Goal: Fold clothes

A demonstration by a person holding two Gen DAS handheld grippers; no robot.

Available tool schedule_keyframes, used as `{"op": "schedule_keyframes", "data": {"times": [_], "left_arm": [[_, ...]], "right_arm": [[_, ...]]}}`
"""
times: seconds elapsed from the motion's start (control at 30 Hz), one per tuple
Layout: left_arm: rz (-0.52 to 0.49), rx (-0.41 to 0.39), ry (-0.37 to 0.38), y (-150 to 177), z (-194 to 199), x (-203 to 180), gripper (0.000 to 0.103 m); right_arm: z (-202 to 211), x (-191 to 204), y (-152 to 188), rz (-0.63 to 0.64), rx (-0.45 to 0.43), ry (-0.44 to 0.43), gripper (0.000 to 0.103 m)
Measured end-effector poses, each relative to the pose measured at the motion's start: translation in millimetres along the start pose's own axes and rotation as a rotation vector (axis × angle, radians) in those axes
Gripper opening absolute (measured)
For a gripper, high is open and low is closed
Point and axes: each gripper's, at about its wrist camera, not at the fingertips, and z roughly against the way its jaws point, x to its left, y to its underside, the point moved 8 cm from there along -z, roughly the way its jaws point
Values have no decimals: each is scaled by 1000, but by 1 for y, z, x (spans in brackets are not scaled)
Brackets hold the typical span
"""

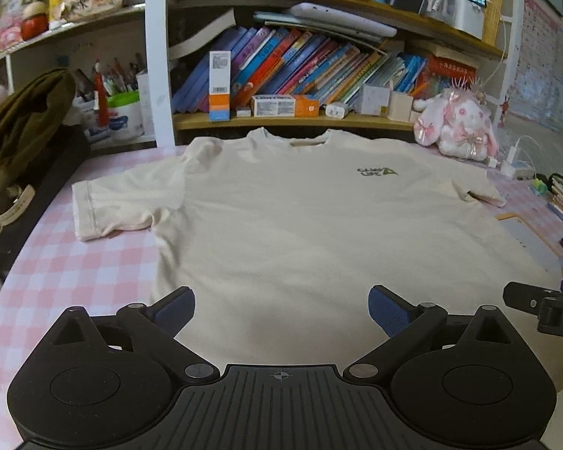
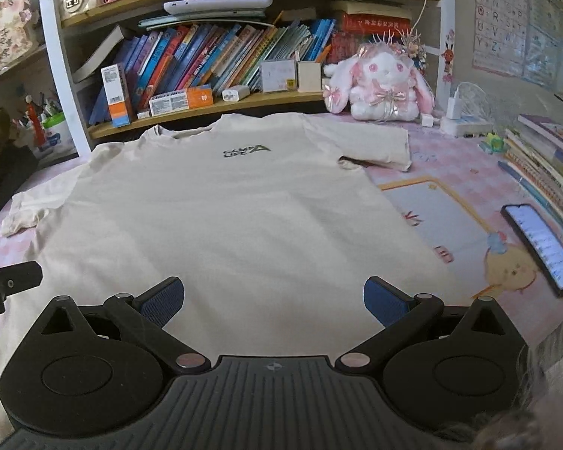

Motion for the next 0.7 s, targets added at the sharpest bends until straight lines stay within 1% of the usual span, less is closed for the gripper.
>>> {"op": "schedule_keyframes", "data": {"times": [0.13, 0.37, 0.47, 0.7], "left_arm": [[4, 11, 20, -7, -12, 27, 101], [32, 29, 90, -11, -29, 57, 100], [71, 32, 96, -13, -36, 73, 100], [190, 37, 77, -19, -61, 123, 100]], "right_arm": [[-6, 25, 0, -26, -8, 33, 103], [-12, 54, 2, -52, 2, 78, 103], [-14, 64, 3, -48, 13, 89, 103], [-21, 80, 2, -9, 35, 109, 103]]}}
